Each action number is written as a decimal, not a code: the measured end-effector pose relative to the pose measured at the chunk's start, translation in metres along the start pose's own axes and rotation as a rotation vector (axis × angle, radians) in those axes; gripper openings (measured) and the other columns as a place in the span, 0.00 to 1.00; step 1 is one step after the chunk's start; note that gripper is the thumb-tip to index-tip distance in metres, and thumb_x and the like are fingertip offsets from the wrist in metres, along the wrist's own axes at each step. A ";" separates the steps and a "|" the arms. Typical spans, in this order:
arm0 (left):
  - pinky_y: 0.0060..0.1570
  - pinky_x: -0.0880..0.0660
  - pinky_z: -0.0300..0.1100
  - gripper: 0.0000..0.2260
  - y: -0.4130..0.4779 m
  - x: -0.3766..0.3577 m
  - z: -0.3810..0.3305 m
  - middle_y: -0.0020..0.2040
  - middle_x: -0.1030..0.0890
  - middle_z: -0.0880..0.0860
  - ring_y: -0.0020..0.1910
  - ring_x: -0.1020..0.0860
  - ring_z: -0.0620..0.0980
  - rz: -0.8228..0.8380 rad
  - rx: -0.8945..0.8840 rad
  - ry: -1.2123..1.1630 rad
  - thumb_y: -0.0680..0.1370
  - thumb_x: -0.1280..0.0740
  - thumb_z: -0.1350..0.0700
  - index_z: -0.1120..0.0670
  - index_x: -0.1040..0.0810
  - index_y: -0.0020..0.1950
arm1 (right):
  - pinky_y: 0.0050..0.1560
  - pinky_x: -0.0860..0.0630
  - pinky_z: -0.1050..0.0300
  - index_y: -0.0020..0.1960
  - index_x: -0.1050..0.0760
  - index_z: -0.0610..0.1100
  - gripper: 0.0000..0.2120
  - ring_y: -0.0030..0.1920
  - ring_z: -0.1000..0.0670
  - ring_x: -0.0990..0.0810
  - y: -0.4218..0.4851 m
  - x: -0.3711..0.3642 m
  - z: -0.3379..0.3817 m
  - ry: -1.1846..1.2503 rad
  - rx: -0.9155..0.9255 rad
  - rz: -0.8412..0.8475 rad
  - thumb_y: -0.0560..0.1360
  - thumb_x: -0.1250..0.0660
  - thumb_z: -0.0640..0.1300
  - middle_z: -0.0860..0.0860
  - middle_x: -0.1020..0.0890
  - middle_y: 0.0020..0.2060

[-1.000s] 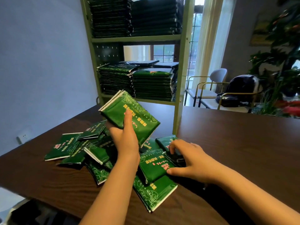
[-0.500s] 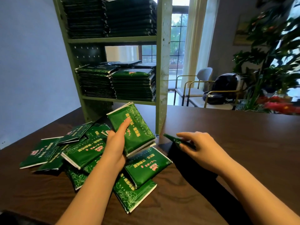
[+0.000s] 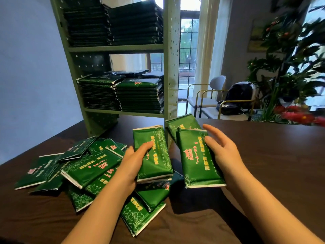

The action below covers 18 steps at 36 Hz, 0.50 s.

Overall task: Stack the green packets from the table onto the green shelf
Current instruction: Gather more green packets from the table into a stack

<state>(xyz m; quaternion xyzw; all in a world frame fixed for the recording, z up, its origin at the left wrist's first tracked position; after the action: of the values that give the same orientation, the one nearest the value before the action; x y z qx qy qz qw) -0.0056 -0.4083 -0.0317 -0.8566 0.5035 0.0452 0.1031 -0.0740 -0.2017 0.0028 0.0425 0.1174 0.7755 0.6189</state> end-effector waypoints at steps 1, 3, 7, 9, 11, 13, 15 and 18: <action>0.51 0.21 0.52 0.25 -0.001 -0.002 0.000 0.51 0.16 0.56 0.48 0.16 0.55 0.001 -0.005 0.005 0.71 0.26 0.46 0.56 0.27 0.63 | 0.38 0.22 0.57 0.55 0.23 0.54 0.15 0.36 0.51 0.20 -0.002 -0.005 -0.003 0.024 -0.024 0.020 0.79 0.39 0.35 0.48 0.18 0.39; 0.59 0.23 0.56 0.36 -0.001 -0.004 0.001 0.59 0.18 0.56 0.55 0.19 0.56 0.006 -0.002 0.002 0.68 0.25 0.42 0.55 0.31 0.70 | 0.35 0.20 0.60 0.54 0.23 0.53 0.14 0.33 0.53 0.19 -0.006 -0.015 -0.011 0.063 -0.073 0.056 0.79 0.39 0.36 0.51 0.17 0.36; 0.60 0.24 0.59 0.29 -0.002 -0.008 0.001 0.60 0.19 0.56 0.56 0.19 0.58 -0.013 0.008 -0.070 0.74 0.30 0.43 0.54 0.33 0.71 | 0.39 0.21 0.58 0.55 0.22 0.47 0.12 0.36 0.53 0.19 -0.015 -0.032 -0.024 0.082 -0.090 0.066 0.78 0.39 0.34 0.50 0.16 0.38; 0.58 0.24 0.61 0.35 -0.004 -0.009 0.000 0.59 0.18 0.56 0.55 0.18 0.59 -0.015 0.007 -0.107 0.71 0.29 0.37 0.53 0.32 0.71 | 0.43 0.21 0.56 0.55 0.22 0.44 0.12 0.38 0.51 0.19 -0.018 -0.038 -0.026 0.068 -0.067 0.061 0.78 0.39 0.33 0.50 0.16 0.39; 0.60 0.25 0.60 0.44 -0.004 -0.009 0.001 0.60 0.19 0.55 0.57 0.19 0.58 -0.011 -0.025 -0.091 0.61 0.25 0.32 0.51 0.33 0.71 | 0.41 0.20 0.58 0.54 0.23 0.44 0.11 0.39 0.52 0.18 -0.020 -0.042 -0.028 0.046 -0.050 0.061 0.78 0.39 0.33 0.49 0.15 0.40; 0.59 0.24 0.59 0.37 -0.006 -0.011 -0.001 0.58 0.18 0.55 0.55 0.18 0.56 0.003 -0.072 -0.039 0.63 0.25 0.37 0.51 0.30 0.67 | 0.41 0.20 0.57 0.53 0.23 0.45 0.10 0.41 0.50 0.17 -0.021 -0.044 -0.030 0.003 -0.042 0.058 0.78 0.39 0.34 0.46 0.16 0.43; 0.60 0.25 0.58 0.28 -0.005 -0.010 0.000 0.58 0.18 0.54 0.55 0.19 0.56 -0.004 -0.109 0.011 0.68 0.26 0.42 0.50 0.28 0.64 | 0.44 0.20 0.52 0.53 0.23 0.46 0.10 0.44 0.47 0.17 -0.021 -0.043 -0.033 -0.038 -0.049 0.049 0.78 0.38 0.35 0.43 0.17 0.45; 0.62 0.27 0.58 0.31 -0.002 -0.009 0.002 0.60 0.20 0.52 0.59 0.21 0.54 -0.037 -0.143 0.067 0.67 0.25 0.40 0.49 0.30 0.65 | 0.46 0.21 0.44 0.54 0.25 0.46 0.07 0.44 0.42 0.18 -0.020 -0.041 -0.037 -0.097 -0.095 0.047 0.79 0.38 0.38 0.41 0.18 0.46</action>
<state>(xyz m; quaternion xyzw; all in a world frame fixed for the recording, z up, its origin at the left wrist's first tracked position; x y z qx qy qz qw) -0.0082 -0.3992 -0.0313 -0.8721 0.4861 0.0503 0.0256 -0.0536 -0.2421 -0.0348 0.0534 0.0491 0.7915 0.6068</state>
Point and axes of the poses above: each hand's wrist, its own y-axis towards the middle knuckle, its own x-axis out of the back of the hand, z = x × y, the point moved 3 cm from there along y, towards the middle knuckle
